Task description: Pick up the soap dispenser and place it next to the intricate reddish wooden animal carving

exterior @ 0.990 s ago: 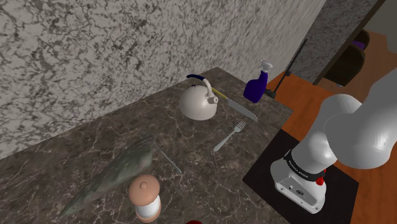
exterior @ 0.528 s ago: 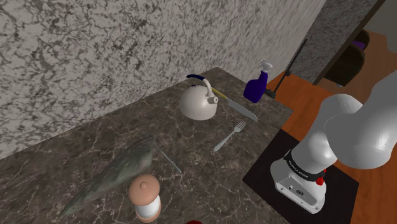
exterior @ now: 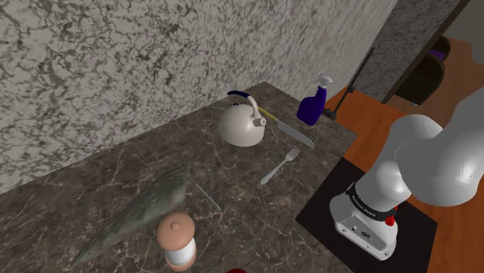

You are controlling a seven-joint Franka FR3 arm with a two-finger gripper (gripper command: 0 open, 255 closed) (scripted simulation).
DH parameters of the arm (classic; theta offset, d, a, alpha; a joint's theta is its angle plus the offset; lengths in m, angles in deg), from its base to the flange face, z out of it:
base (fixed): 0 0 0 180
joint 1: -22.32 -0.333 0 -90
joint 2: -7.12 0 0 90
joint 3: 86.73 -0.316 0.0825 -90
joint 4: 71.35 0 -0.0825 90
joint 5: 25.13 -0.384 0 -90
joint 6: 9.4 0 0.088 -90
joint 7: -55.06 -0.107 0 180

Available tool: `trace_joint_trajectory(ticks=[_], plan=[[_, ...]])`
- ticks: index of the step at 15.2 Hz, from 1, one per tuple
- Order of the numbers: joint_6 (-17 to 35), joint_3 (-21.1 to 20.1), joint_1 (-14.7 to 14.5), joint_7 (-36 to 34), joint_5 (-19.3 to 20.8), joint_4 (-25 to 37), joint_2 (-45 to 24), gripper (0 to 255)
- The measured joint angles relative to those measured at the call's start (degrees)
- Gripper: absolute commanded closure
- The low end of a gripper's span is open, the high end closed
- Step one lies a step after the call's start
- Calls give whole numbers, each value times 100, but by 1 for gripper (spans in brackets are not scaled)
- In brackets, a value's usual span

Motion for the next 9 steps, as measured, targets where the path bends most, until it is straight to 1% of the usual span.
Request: trace_joint_trajectory(ticks=[2, 9], plan=[[156, 15, -25, -2, -32, -179, 38, 255], [666, -141, 27, -155, 79, -641, -52, 255]])
